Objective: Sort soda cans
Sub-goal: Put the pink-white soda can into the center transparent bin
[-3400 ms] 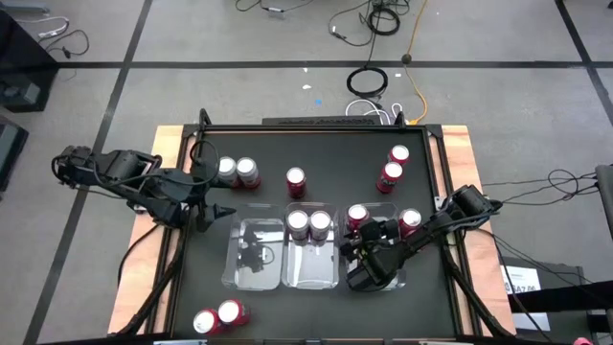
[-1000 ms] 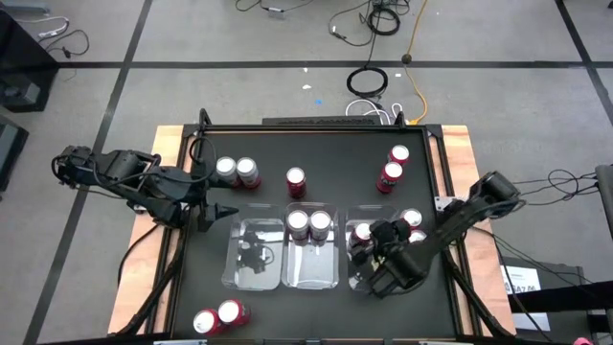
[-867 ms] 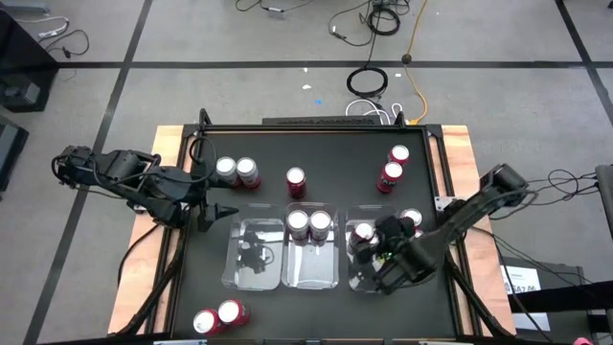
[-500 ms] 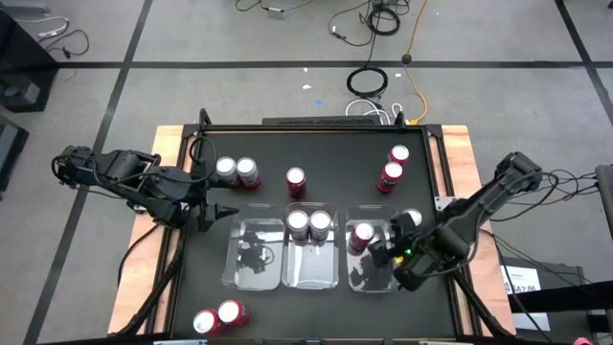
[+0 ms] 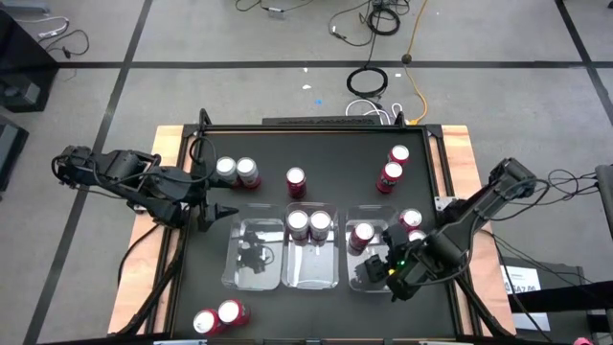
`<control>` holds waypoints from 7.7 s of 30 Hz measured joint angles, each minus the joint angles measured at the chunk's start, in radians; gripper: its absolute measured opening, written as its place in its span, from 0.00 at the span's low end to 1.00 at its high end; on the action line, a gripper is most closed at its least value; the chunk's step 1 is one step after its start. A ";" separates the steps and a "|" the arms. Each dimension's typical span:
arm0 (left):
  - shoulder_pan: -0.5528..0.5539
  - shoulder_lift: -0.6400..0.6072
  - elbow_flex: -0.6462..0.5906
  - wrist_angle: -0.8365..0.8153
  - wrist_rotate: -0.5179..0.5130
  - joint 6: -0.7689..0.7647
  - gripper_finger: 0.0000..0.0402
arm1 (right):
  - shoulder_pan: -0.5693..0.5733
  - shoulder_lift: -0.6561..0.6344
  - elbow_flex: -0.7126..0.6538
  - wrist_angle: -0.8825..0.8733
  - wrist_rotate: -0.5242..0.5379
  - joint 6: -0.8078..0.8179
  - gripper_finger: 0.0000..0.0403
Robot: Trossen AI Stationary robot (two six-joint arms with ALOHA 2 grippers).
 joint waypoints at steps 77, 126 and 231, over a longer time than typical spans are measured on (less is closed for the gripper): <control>0.000 0.000 0.000 0.000 0.011 0.044 0.93 | -0.142 0.292 -0.097 0.162 0.140 -0.126 0.00; 0.000 0.003 0.000 0.051 -0.094 0.271 0.99 | 0.117 0.349 0.354 0.183 0.301 0.008 0.00; 1.054 0.378 0.060 -0.312 0.448 0.941 1.00 | 0.141 -0.322 -0.311 0.192 0.406 -0.032 0.00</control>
